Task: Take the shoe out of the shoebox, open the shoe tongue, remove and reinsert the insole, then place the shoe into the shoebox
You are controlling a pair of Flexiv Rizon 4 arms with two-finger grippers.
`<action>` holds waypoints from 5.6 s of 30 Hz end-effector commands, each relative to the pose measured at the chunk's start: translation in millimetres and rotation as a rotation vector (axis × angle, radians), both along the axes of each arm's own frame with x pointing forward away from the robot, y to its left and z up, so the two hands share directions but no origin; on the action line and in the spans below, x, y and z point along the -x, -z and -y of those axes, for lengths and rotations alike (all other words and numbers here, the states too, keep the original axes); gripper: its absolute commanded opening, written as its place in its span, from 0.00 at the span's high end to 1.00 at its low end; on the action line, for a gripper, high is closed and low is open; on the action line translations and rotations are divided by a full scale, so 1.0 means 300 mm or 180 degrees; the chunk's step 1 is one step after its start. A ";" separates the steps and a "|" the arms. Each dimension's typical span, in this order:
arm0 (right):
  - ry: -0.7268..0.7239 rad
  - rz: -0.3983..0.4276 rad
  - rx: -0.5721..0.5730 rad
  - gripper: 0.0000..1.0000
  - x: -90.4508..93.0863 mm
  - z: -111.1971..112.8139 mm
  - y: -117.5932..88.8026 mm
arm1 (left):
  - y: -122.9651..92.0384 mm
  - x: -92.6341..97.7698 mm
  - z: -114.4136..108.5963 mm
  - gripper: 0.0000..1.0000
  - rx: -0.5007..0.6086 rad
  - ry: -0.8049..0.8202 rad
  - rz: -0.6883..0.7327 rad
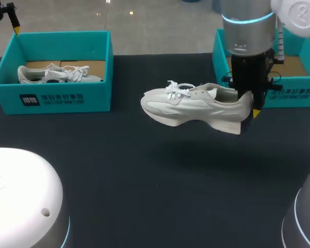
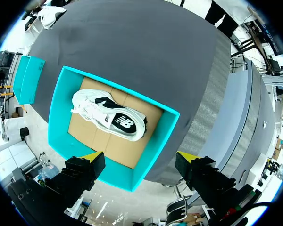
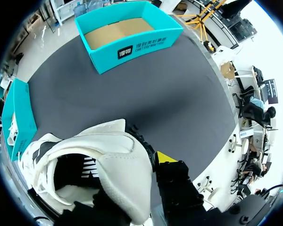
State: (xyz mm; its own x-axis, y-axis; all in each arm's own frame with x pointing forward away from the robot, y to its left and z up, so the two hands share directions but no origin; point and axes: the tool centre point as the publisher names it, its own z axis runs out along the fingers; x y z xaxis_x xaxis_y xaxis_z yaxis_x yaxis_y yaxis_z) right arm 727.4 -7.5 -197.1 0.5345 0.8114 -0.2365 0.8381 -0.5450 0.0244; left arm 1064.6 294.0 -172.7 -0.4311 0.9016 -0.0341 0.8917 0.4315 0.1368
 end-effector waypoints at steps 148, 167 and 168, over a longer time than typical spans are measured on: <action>-0.6185 0.1730 -0.2187 0.00 0.000 -0.227 0.231 | 0.000 0.002 0.001 0.00 -0.0007 -0.0002 0.0002; -0.6270 0.2526 -0.2039 0.00 -0.105 -0.129 0.402 | 0.000 0.002 0.001 0.00 -0.0007 -0.0002 0.0002; -0.6282 0.2547 -0.2065 0.00 -0.105 -0.123 0.405 | 0.000 0.002 0.001 0.00 -0.0007 -0.0002 0.0002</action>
